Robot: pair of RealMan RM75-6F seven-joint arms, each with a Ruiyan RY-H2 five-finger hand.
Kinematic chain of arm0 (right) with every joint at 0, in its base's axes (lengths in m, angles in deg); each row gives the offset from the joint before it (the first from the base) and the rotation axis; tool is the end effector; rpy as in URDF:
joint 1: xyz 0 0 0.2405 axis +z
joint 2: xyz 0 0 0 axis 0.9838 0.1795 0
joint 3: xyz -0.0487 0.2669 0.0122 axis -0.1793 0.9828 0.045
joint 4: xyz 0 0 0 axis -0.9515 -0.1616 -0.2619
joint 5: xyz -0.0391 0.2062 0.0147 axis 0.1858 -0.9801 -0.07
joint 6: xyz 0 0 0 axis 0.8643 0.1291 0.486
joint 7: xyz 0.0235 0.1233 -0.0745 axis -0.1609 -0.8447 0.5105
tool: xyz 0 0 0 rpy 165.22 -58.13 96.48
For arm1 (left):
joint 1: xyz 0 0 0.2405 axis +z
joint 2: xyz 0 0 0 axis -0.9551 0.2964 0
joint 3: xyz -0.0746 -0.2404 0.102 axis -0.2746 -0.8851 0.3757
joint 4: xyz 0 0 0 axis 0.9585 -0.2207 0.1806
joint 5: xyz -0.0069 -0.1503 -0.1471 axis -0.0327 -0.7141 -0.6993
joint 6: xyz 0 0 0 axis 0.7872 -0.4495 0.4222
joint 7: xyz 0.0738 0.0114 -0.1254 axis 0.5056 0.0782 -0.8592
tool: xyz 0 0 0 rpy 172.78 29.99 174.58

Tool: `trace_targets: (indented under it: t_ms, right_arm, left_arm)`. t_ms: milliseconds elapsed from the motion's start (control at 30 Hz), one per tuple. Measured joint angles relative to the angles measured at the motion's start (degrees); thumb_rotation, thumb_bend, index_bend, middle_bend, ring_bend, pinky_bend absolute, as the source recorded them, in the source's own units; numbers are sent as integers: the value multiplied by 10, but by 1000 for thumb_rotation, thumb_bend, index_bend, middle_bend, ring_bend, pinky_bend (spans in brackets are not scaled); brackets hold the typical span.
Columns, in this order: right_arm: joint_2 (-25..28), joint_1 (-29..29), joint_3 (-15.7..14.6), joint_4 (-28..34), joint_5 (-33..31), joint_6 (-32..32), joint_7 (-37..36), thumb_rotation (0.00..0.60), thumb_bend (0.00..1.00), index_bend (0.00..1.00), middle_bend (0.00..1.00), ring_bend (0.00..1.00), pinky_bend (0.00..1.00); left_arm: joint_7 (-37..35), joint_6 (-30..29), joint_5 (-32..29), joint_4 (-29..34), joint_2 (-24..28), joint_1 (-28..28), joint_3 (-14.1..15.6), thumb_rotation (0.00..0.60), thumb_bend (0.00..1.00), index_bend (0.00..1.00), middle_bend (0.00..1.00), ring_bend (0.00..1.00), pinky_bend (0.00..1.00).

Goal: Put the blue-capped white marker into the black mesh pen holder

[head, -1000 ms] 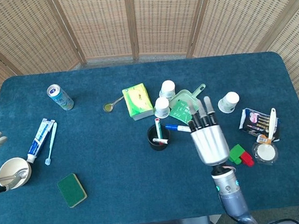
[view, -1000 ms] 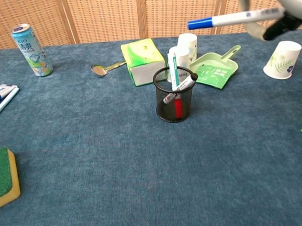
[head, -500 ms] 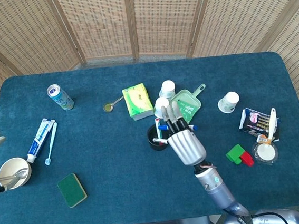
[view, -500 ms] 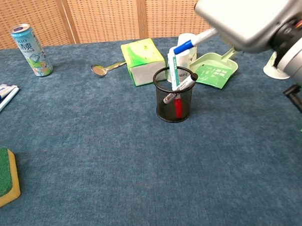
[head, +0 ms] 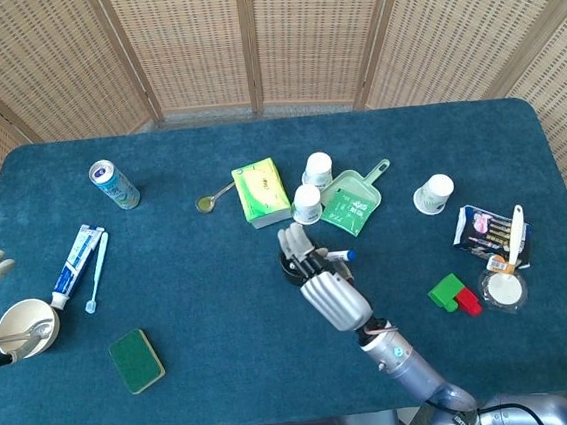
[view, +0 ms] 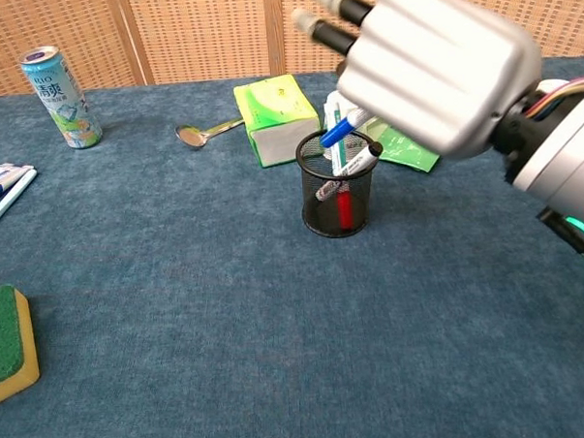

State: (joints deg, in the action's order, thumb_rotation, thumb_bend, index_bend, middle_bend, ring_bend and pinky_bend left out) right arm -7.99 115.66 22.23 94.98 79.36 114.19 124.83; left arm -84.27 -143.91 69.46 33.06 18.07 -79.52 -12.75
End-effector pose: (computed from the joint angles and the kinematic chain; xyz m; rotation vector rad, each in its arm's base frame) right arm -0.0826 -0.2696 -0.0129 1.6309 0.6242 0.5164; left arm -0.2912 0.1868 0.2245 -1.4250 -1.0054 -1.1029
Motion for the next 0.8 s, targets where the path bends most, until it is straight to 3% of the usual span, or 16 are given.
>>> trace_targets:
  t_ms: [533,600,700,800]
  right_arm:
    - [-13,30,17,-15,2,-66,86,600,419,515,0,0,59]
    - [-14,30,19,-17,-3,-70,93,600,412,421,0,0,60]
    - [-14,29,19,-11,-11,-73,106,600,389,177,0,0,60]
    - [-11,27,20,3,-16,-73,112,600,331,28,0,0,62]
  left_arm:
    - [-9,-1,-1,-4,2,0,-1,600,33,95,0,0,68]
    - [-10,-1,-1,-5,2,0,-1,600,33,96,0,0,68]
    - [-10,0,-3,-5,2,0,-1,600,33,97,0,0,68]
    - [-9,1,-4,-4,2,-1,-1,600,33,96,0,0,69]
